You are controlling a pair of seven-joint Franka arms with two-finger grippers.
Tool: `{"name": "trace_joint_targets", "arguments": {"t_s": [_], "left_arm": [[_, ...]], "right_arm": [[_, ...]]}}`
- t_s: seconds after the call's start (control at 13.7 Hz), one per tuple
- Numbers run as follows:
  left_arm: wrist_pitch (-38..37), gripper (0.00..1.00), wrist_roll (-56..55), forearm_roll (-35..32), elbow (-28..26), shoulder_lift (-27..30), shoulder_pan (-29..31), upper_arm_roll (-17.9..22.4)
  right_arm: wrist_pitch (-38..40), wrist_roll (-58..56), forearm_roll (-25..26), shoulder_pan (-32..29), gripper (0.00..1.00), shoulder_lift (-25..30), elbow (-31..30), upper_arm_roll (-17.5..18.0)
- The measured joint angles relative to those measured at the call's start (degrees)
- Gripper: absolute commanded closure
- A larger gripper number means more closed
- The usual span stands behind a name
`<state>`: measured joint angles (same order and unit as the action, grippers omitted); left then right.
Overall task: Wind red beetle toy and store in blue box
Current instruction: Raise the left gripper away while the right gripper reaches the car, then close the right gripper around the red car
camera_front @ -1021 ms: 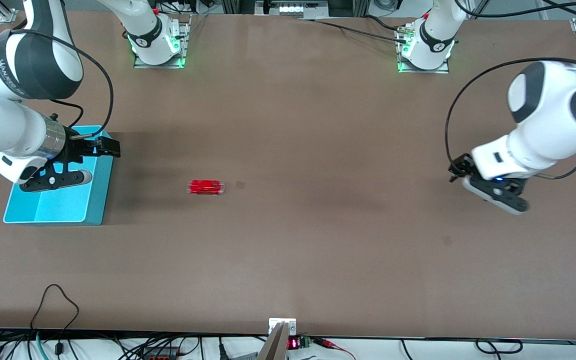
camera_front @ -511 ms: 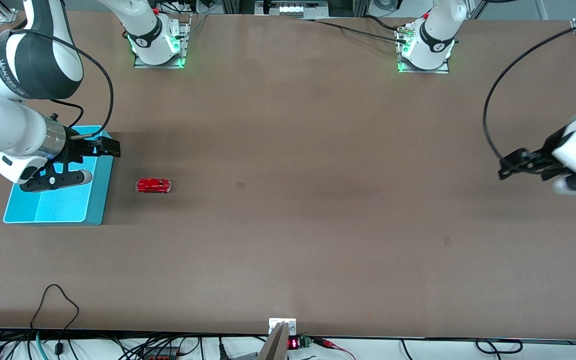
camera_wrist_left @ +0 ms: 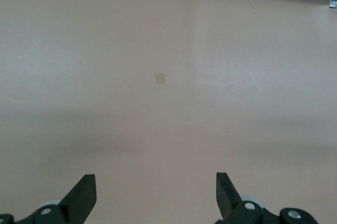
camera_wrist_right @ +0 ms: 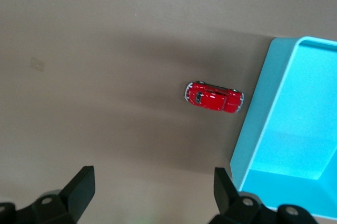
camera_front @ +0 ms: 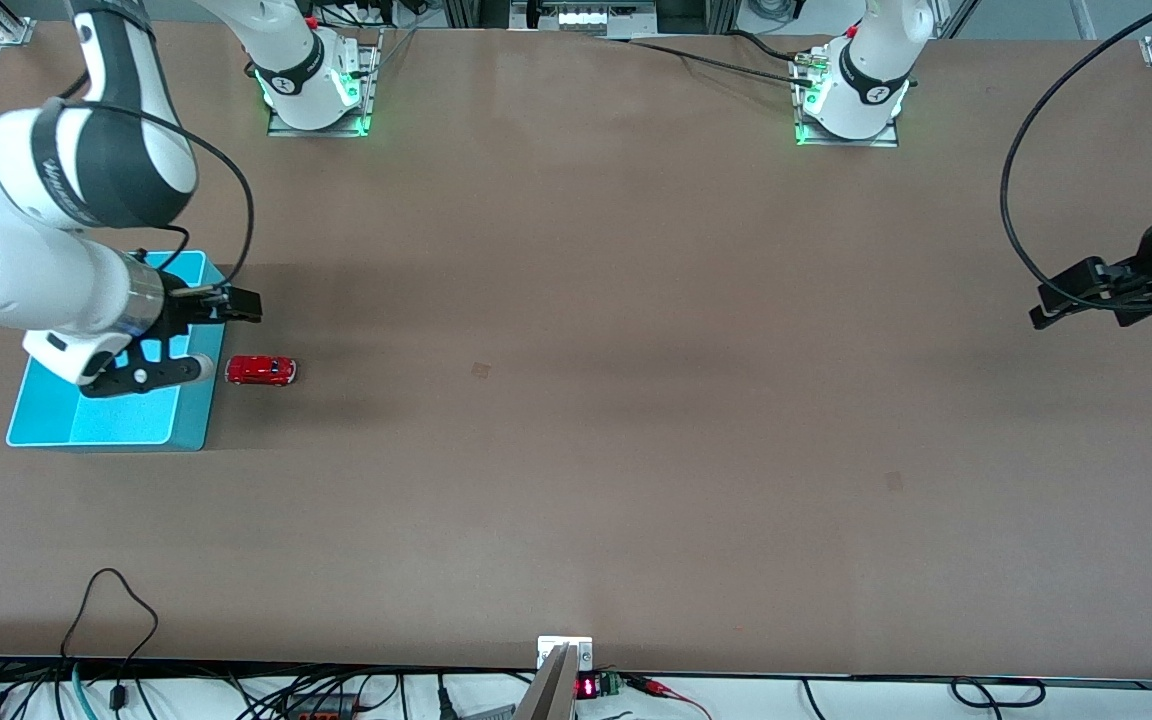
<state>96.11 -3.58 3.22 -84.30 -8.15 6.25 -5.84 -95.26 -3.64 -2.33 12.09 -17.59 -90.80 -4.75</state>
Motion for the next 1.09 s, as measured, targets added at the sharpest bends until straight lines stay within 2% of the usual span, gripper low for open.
{"name": "trace_joint_targets", "arguments": {"t_s": [0.22, 0.44, 0.73, 0.95, 1.09], "left_arm": [[0.0, 0.0, -0.3, 0.0, 0.0, 0.1, -0.5, 0.5], [-0.1, 0.0, -0.3, 0.0, 0.0, 0.1, -2.7, 3.8], [-1.5, 0.0, -0.3, 0.0, -1.7, 1.5, -2.9, 4.2], [-0.7, 0.0, -0.2, 0.0, -7.0, 5.5, -2.9, 4.3], [-0.6, 0.0, -0.2, -0.1, -8.7, 7.2, -3.0, 4.3]], "right_arm": [[-4.3, -1.2, 0.0, 0.4, 0.0, 0.0, -3.6, 0.0], [-9.2, -5.4, 0.0, 0.8, 0.0, 0.2, -8.5, 0.0], [-23.0, -10.8, 0.1, 1.0, 0.0, 3.0, -22.9, 0.7], [-31.2, -24.3, 0.4, 0.6, 0.0, 4.8, -32.0, 0.7], [-34.0, -36.6, 0.8, -1.2, 0.0, 5.2, -34.6, 0.6]]}}
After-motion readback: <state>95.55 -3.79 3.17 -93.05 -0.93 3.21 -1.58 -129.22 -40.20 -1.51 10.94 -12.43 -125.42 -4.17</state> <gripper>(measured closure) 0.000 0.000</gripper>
